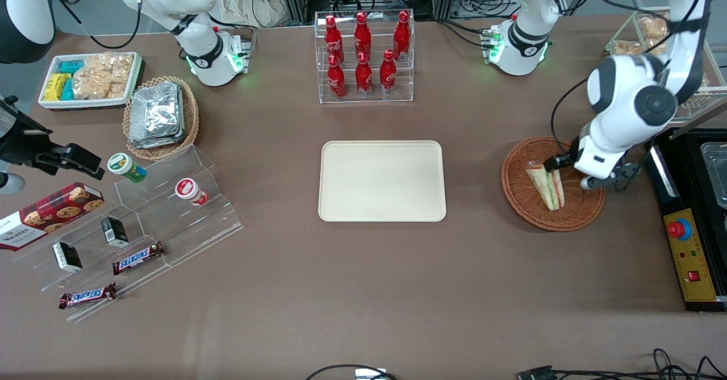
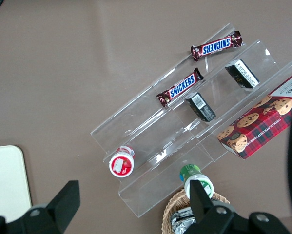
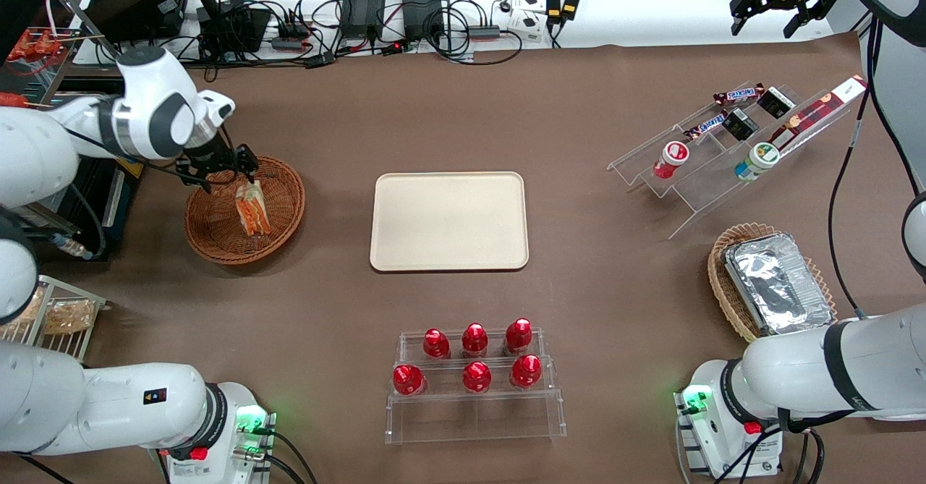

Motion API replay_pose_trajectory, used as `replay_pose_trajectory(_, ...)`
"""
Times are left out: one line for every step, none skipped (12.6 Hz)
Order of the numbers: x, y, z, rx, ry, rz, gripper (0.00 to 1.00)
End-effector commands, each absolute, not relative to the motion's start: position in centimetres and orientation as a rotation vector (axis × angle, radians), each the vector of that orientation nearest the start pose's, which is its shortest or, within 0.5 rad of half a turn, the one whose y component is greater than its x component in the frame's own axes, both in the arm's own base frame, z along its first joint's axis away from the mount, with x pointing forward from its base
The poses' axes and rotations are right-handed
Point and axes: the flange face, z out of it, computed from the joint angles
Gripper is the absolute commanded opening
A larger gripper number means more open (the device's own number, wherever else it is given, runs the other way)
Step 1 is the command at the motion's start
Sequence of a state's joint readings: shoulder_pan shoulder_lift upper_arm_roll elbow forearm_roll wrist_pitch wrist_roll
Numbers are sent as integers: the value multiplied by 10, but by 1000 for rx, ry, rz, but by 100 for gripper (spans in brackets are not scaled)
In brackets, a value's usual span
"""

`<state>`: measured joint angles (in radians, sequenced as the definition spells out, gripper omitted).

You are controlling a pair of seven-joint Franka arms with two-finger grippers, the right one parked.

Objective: Place sandwich from basket to tray
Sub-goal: 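Lower the left gripper and close it on the wrapped sandwich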

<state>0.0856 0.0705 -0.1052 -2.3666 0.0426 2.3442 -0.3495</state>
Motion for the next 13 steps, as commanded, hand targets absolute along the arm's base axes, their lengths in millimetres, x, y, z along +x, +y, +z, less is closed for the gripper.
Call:
replay_pose_trajectory(501, -9, 245, -3071, -482, 112, 100)
replay_pose_trajectory(500, -9, 239, -3071, -482, 124, 100)
replay_pose_trajectory(500, -10, 238, -3070, -482, 127, 99)
replay_pose_trajectory(500, -10, 237, -3070, -482, 129, 95)
replay_pose_trajectory(500, -10, 236, -3070, -481, 131, 74)
replay_pose_trajectory(499, -10, 237, -3070, -481, 131, 30)
replay_pose_trajectory(499, -9, 238, -3069, -481, 131, 13)
replay_pose_trajectory(499, -9, 240, -3067, -481, 138, 11)
replay_pose_trajectory(499, -9, 247, -3065, -479, 140, 10)
replay_pose_trajectory(497, -9, 258, -3055, -477, 168, 10)
replay_pose_trajectory(495, -8, 280, -3044, -478, 182, 10)
replay_pose_trajectory(490, -10, 304, -3034, -467, 200, 9)
replay_pose_trajectory(490, -10, 333, -3024, -456, 212, 7)
